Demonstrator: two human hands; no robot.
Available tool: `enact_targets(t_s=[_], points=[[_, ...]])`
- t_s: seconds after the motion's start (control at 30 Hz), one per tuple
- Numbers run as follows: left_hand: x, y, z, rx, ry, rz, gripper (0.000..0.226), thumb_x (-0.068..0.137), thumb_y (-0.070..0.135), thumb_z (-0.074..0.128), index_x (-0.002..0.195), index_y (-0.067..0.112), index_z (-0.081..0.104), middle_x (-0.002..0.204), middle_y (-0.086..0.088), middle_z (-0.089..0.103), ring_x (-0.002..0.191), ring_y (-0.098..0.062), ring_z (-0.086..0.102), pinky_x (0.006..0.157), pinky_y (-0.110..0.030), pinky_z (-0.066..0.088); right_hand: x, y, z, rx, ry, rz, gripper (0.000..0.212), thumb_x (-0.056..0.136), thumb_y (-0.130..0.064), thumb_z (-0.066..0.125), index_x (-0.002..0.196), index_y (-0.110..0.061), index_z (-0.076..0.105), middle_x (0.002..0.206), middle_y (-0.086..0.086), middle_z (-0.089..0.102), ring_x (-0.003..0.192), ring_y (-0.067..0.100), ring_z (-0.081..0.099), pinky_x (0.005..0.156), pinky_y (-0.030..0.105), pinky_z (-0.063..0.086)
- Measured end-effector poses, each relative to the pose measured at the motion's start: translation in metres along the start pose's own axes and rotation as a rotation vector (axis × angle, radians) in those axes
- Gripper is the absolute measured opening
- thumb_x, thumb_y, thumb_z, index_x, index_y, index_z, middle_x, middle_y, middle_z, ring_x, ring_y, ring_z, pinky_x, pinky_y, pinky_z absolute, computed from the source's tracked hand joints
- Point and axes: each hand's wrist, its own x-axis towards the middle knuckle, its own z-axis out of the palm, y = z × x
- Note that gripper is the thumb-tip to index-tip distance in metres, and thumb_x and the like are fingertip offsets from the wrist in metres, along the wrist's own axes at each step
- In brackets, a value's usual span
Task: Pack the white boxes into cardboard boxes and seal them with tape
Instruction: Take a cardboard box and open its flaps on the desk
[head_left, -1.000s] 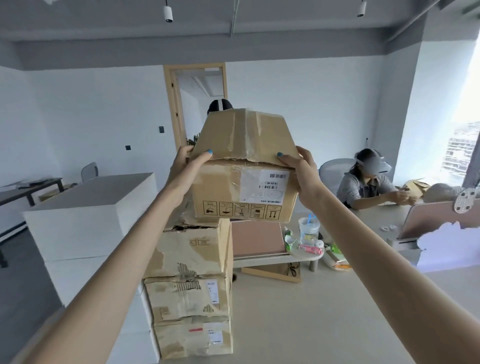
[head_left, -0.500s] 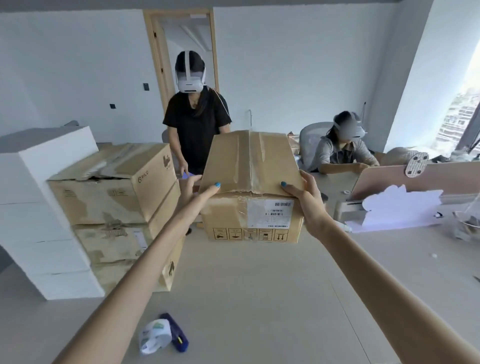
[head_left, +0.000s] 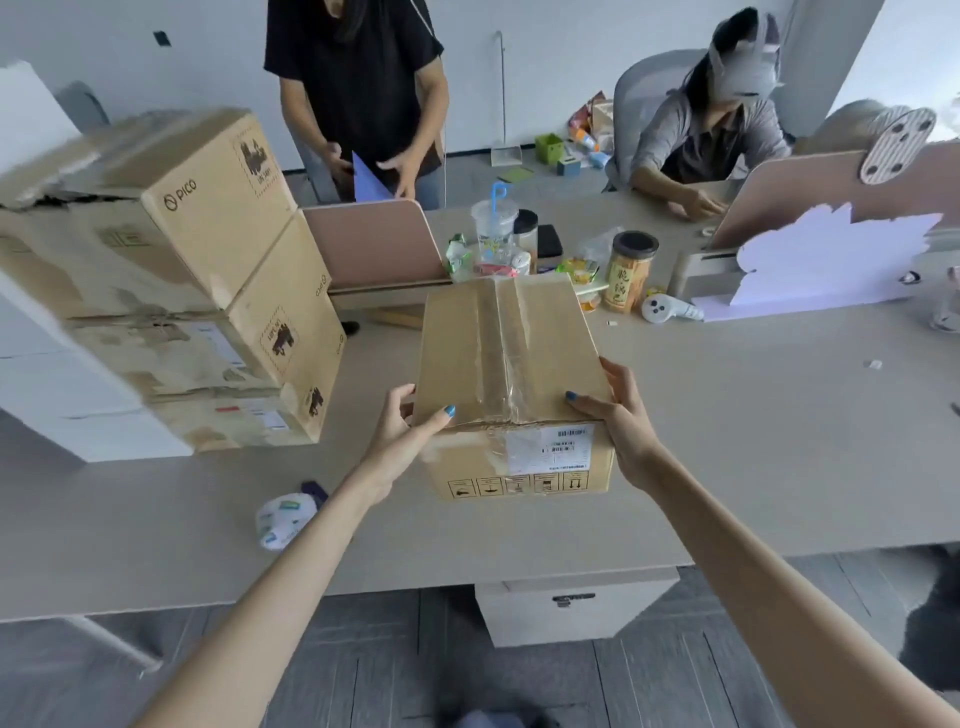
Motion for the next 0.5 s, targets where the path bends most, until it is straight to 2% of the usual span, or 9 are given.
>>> enact_targets(t_s=[0.07, 0.2, 0.33, 0.4, 0.5], points=[[-0.002, -0.021, 0.006, 0.004, -0.017, -0.042, 0.059, 0.091, 0.027, 0.069, 0.139, 0.022, 0.034, 0.122, 0.007, 0.057, 0.104, -0.004, 0.058, 0.079, -0.024, 0.045, 0.000, 0.019, -0.005, -0.017, -0.014, 0.027, 0.075, 0.071, -0.016, 0.073, 0.137, -0.024, 0.037, 0.115, -0.004, 0.058, 0.091, 0.015, 0.067, 0.066, 0.026, 0.056], [-0.007, -0.052, 0.016, 0.001, -0.037, -0.090, 0.052, 0.094, 0.022, 0.066, 0.133, 0.026, 0.032, 0.120, 0.009, 0.055, 0.099, 0.007, 0.054, 0.070, -0.008, 0.043, 0.005, 0.057, -0.016, -0.049, -0.020, 0.074, 0.068, 0.083, -0.008, 0.071, 0.139, -0.026, 0.036, 0.117, -0.006, 0.058, 0.103, 0.016, 0.062, 0.073, 0.024, 0.053], [-0.008, -0.071, 0.028, 0.027, -0.060, -0.106, 0.053, 0.095, 0.018, 0.065, 0.131, 0.026, 0.027, 0.116, 0.012, 0.052, 0.099, 0.007, 0.052, 0.069, -0.003, 0.043, 0.009, 0.086, -0.026, -0.116, -0.043, 0.116, 0.062, 0.089, -0.006, 0.066, 0.135, -0.030, 0.034, 0.129, -0.004, 0.053, 0.116, 0.021, 0.056, 0.083, 0.026, 0.051], [-0.005, -0.077, 0.032, 0.044, -0.075, -0.111, 0.053, 0.095, 0.014, 0.064, 0.130, 0.022, 0.025, 0.120, 0.006, 0.051, 0.098, 0.005, 0.052, 0.072, -0.006, 0.044, 0.012, 0.095, -0.029, -0.187, -0.048, 0.121, 0.063, 0.089, -0.006, 0.068, 0.137, -0.028, 0.034, 0.133, 0.001, 0.049, 0.120, 0.023, 0.053, 0.089, 0.030, 0.052], [-0.002, -0.079, 0.032, 0.078, -0.090, -0.119, 0.058, 0.095, 0.014, 0.063, 0.136, 0.015, 0.023, 0.130, -0.004, 0.050, 0.101, -0.004, 0.053, 0.083, -0.017, 0.042, 0.017, 0.099, -0.028, -0.297, 0.001, 0.126, 0.073, 0.085, -0.008, 0.073, 0.143, -0.025, 0.033, 0.133, 0.000, 0.049, 0.122, 0.026, 0.052, 0.100, 0.042, 0.049]])
